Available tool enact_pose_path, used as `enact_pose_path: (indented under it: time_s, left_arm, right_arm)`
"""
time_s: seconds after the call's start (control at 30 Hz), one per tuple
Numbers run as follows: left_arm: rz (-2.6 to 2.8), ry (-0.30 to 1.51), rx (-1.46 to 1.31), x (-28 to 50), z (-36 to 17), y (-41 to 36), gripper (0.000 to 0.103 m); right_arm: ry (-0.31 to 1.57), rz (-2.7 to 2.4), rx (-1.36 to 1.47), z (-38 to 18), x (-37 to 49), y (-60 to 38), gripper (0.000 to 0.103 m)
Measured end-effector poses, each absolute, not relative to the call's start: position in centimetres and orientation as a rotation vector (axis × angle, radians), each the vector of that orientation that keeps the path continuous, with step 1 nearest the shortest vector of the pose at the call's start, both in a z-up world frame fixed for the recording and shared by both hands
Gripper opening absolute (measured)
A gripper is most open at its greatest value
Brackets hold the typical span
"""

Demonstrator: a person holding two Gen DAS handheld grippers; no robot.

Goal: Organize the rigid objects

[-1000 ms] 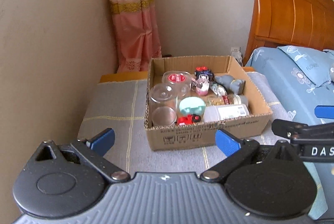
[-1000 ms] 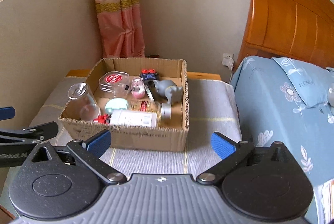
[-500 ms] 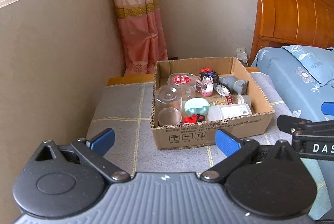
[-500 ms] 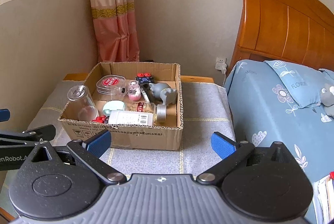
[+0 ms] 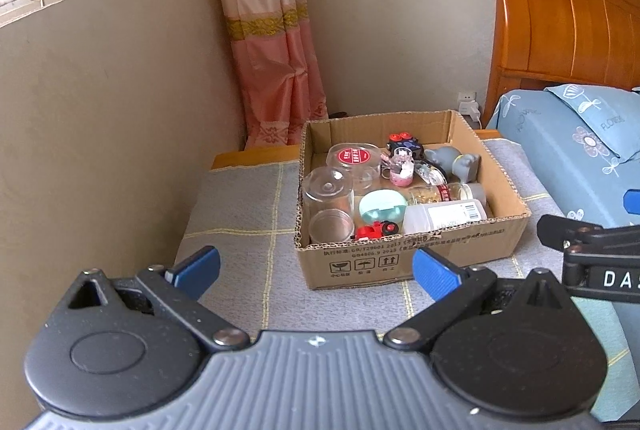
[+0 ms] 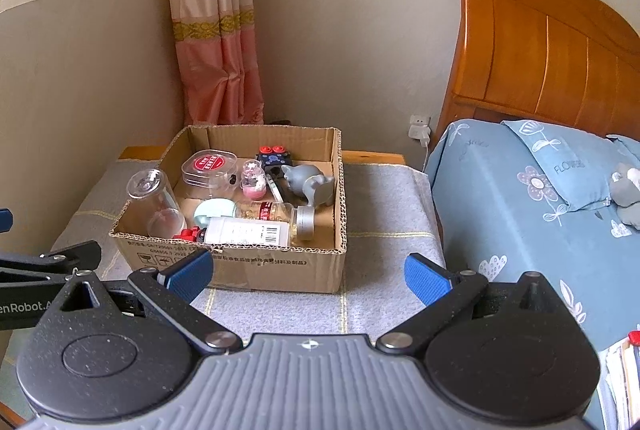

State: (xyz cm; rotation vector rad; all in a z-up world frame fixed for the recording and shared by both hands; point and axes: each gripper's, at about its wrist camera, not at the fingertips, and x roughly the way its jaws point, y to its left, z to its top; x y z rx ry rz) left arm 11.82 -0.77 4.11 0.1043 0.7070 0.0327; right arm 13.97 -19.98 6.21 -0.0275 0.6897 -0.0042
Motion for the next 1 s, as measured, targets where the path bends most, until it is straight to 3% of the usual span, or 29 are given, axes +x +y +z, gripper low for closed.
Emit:
enact_pose_path:
  time_s: [1.0]
  left_arm:
    - [0.034, 0.698, 0.113, 11.60, 4.39, -1.23, 0.102]
  right_arm:
    - [0.674, -0.014, -0.027, 6.49, 13.62, -20.09, 0.103]
